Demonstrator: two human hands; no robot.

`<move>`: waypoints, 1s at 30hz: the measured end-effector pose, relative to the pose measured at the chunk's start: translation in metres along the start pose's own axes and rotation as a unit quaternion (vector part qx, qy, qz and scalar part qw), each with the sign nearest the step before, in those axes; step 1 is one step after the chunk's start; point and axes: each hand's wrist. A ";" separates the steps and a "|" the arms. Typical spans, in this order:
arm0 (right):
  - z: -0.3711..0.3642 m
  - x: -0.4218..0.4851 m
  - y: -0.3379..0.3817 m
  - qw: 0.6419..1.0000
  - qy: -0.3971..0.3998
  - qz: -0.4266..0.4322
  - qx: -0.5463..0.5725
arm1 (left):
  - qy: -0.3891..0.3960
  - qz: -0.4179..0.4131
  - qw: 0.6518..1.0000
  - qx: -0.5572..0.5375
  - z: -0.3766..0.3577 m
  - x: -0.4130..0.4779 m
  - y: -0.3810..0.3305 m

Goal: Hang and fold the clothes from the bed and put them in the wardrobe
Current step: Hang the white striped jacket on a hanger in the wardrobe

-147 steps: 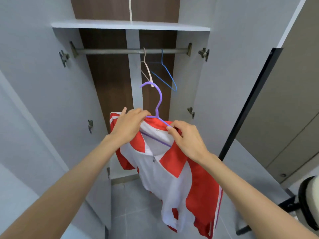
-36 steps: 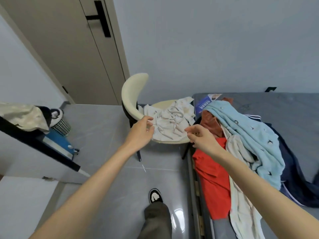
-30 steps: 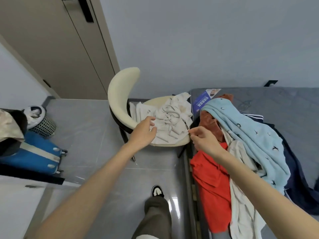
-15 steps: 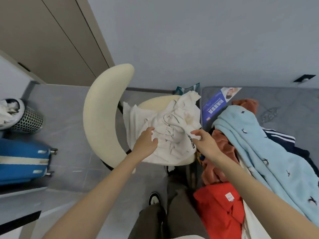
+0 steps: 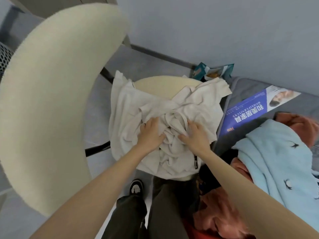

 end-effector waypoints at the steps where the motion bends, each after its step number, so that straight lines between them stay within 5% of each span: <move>1: -0.002 0.007 -0.003 1.000 -0.022 0.006 0.002 | 0.006 0.016 0.999 0.040 -0.006 0.005 0.002; 6: -0.003 0.017 -0.014 0.989 -0.087 -0.026 0.115 | -0.080 0.019 0.988 0.128 -0.016 0.016 0.008; 11: 0.015 -0.009 -0.002 0.955 -0.180 -0.068 0.224 | -0.198 0.045 0.973 -0.112 0.021 0.004 0.014; 15: 0.028 -0.048 0.008 0.936 -0.243 -0.059 0.247 | -0.246 -0.011 0.948 -0.203 0.049 -0.042 0.024; 18: 0.022 -0.084 0.012 0.950 -0.214 -0.027 0.224 | -0.162 -0.020 0.970 -0.178 0.049 -0.079 0.030; 22: 0.009 -0.127 0.013 0.961 -0.176 -0.054 0.208 | 0.010 0.025 0.999 0.039 0.037 -0.118 0.040; 26: 0.015 -0.168 0.013 0.885 -0.272 -0.086 0.368 | 0.181 0.050 0.972 0.137 0.031 -0.140 0.041; 30: 0.042 -0.186 0.014 0.794 -0.327 -0.148 0.490 | 0.096 -0.051 0.993 0.050 0.027 -0.135 0.014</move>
Point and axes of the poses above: each hand's wrist, its own x-axis towards the middle knuckle, its own z-axis out of the back of the hand, y = z × x, and after that the axes turned 5 degrees about -x, right-handed
